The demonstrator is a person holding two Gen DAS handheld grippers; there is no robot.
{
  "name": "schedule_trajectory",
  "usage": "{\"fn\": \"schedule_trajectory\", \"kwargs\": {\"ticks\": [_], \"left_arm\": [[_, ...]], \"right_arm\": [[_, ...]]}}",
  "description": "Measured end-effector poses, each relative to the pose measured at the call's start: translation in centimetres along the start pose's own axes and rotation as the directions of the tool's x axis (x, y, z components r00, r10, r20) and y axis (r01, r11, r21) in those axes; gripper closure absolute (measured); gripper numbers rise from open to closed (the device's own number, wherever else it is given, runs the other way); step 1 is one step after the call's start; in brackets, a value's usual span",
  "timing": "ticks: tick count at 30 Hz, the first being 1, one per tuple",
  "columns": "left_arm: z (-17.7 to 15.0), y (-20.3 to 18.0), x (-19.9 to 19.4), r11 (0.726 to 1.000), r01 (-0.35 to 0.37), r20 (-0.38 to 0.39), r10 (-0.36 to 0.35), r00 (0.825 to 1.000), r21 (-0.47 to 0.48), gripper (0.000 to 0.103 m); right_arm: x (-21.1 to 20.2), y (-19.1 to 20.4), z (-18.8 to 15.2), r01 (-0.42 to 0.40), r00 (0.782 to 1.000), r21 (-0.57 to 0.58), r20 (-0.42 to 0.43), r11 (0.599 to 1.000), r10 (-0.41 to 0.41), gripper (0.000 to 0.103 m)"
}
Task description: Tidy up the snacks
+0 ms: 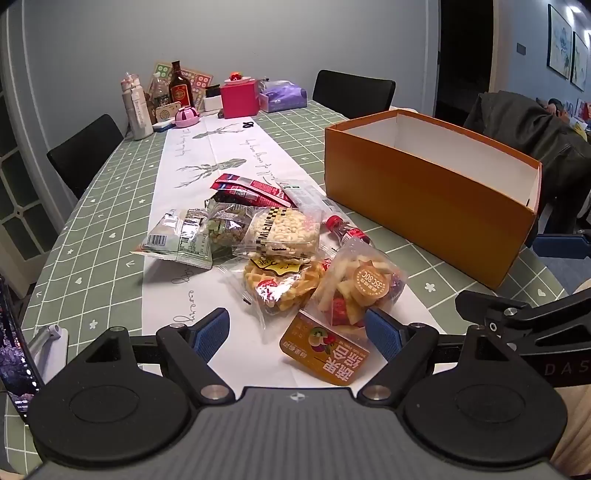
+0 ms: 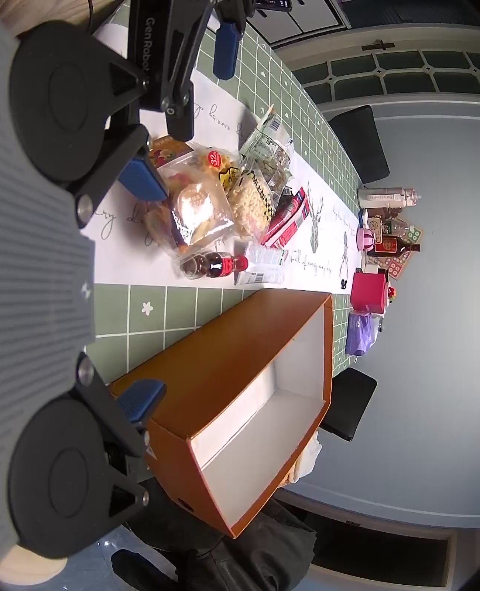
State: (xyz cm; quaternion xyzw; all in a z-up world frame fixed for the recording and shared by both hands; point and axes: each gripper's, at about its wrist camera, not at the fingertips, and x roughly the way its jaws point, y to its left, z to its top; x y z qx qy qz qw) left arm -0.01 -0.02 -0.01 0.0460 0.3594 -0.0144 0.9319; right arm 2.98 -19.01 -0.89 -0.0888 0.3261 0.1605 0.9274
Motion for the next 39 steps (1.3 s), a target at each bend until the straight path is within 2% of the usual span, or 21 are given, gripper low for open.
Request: {"fn": "schedule_trajectory", "kwargs": {"ticks": [5, 8, 15, 39], "left_arm": [[-0.3, -0.2, -0.3, 1.0, -0.01, 0.008, 0.01, 1.0, 0.002, 0.005], [-0.5, -0.9, 0.8, 1.0, -0.008, 0.005, 0.008, 1.0, -0.002, 0.005], [0.1, -0.1, 1.5, 1.0, 0.02, -0.039, -0.02, 0.999, -0.004, 0.005], [0.2, 0.2, 1.6, 1.0, 0.02, -0.053, -0.022, 0.998, -0.024, 0.005]], "right_arm": [[0.0, -0.4, 0.1, 0.01, 1.0, 0.012, 0.001, 1.0, -0.01, 0.003], [0.5, 0.0, 0.1, 0.015, 1.0, 0.023, -0.005, 1.0, -0.015, 0.003], [1.1, -0.1, 0.0, 0.003, 1.0, 0.015, -0.02, 1.0, -0.003, 0.003], [1.1, 0.2, -0.1, -0.005, 1.0, 0.001, -0.026, 1.0, 0.005, 0.003]]}}
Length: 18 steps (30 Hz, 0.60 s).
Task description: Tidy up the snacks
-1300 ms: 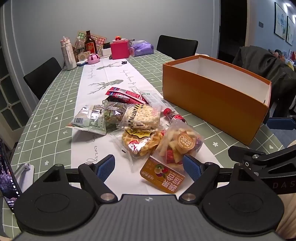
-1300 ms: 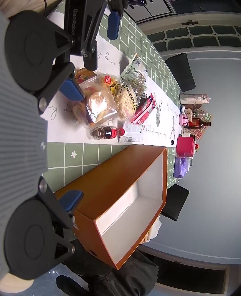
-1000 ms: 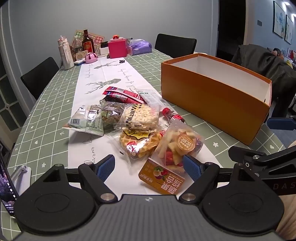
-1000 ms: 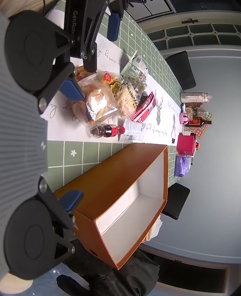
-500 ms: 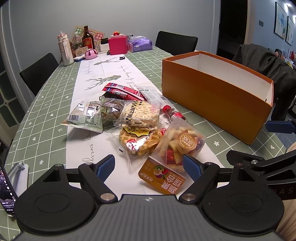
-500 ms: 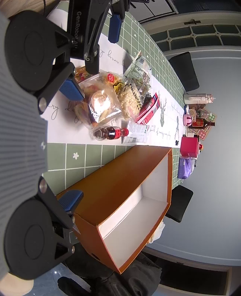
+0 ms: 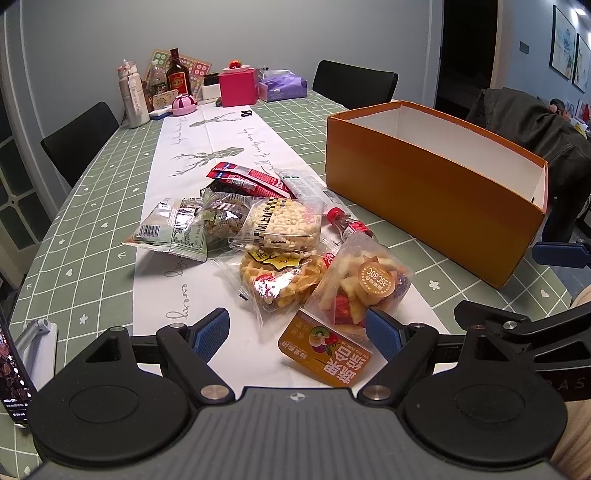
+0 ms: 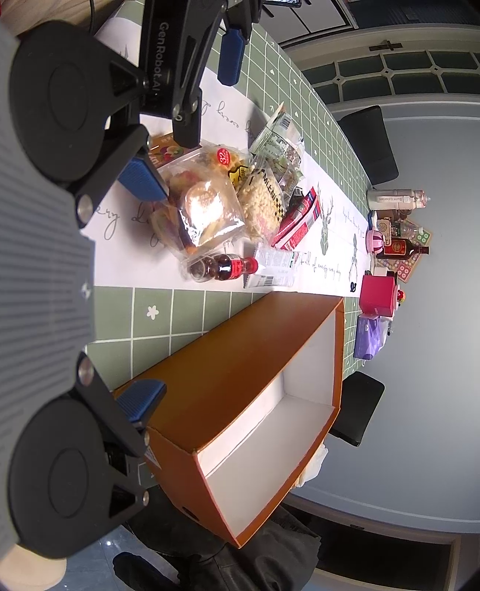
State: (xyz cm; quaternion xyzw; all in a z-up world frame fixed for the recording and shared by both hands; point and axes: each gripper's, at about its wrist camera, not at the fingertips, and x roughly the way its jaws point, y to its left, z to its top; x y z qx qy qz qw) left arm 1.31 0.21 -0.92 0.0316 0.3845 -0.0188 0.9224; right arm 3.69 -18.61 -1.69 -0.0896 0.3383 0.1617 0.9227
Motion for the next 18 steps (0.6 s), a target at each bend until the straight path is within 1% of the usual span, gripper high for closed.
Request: {"fn": "schedule_trajectory", "kwargs": {"ticks": [18], "left_arm": [[-0.24, 0.04, -0.04, 1.0, 0.001, -0.003, -0.001, 1.0, -0.002, 0.005]], "right_arm": [[-0.03, -0.01, -0.06, 0.0, 1.0, -0.002, -0.002, 1.0, 0.0, 0.003]]}}
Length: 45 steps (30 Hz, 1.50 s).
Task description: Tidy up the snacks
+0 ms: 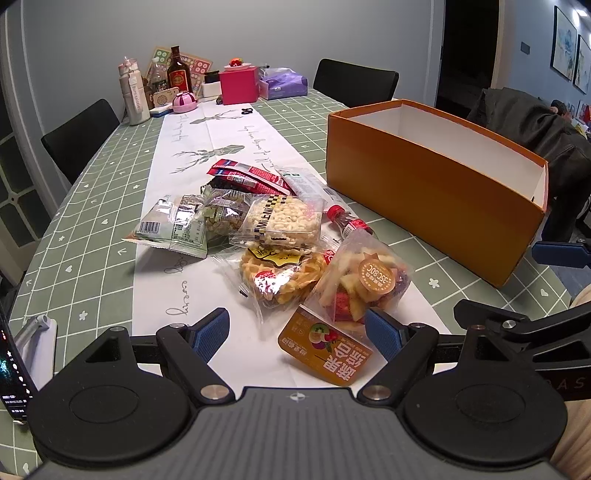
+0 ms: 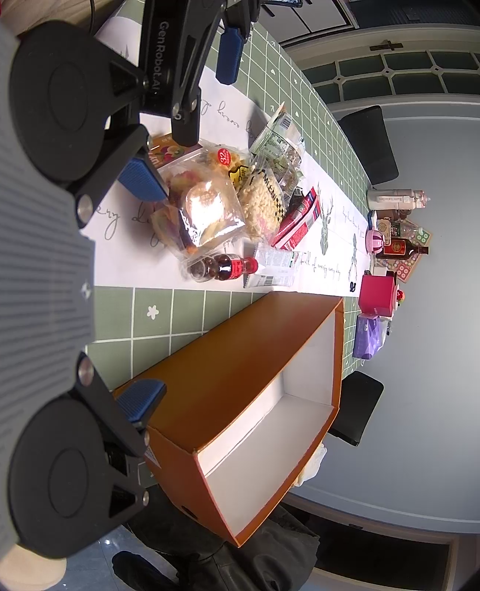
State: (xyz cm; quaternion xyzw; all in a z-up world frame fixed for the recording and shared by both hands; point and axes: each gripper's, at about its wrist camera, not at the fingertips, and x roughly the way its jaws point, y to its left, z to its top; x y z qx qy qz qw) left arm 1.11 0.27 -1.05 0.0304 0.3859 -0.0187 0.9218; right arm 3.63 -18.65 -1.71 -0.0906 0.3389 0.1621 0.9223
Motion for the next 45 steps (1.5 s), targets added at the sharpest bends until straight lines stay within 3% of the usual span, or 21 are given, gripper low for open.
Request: {"fn": "schedule_trajectory", "kwargs": {"ticks": [45], "left_arm": [[-0.06, 0.1, -0.06, 1.0, -0.002, -0.006, 0.002, 1.0, -0.003, 0.005]], "right_arm": [[0.29, 0.29, -0.13, 0.002, 1.0, -0.008, -0.001, 1.0, -0.002, 0.003]]}}
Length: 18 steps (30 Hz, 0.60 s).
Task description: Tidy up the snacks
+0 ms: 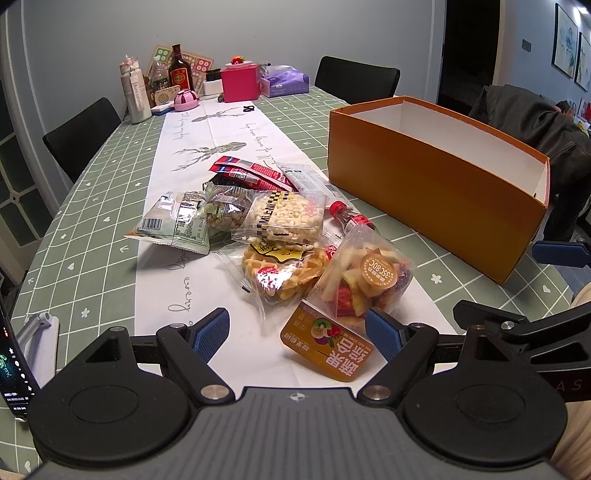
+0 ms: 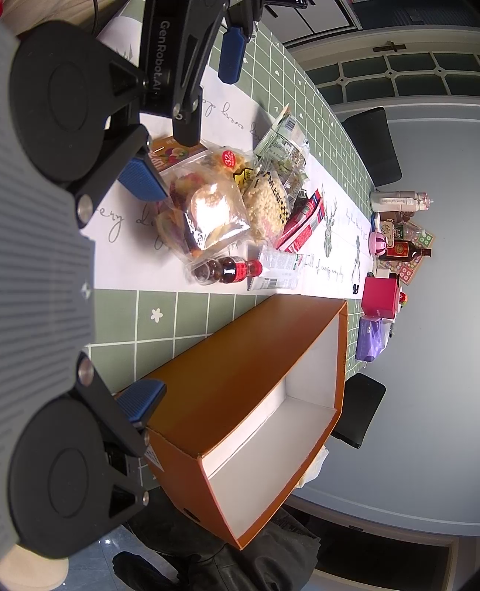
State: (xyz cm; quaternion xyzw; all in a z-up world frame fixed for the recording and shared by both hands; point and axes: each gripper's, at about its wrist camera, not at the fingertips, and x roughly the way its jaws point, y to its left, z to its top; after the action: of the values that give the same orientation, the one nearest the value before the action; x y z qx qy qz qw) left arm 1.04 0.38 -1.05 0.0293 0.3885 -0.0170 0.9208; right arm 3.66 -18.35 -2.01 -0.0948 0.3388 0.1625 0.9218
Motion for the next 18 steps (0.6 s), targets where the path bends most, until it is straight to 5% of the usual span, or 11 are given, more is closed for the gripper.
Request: {"fn": "schedule_trajectory", "kwargs": {"ticks": [18], "left_arm": [[0.02, -0.02, 0.0, 1.0, 0.0, 0.0, 0.0, 1.0, 0.0, 0.005]], "right_arm": [[0.15, 0.03, -0.16, 0.0, 1.0, 0.001, -0.002, 1.0, 0.0, 0.003]]}}
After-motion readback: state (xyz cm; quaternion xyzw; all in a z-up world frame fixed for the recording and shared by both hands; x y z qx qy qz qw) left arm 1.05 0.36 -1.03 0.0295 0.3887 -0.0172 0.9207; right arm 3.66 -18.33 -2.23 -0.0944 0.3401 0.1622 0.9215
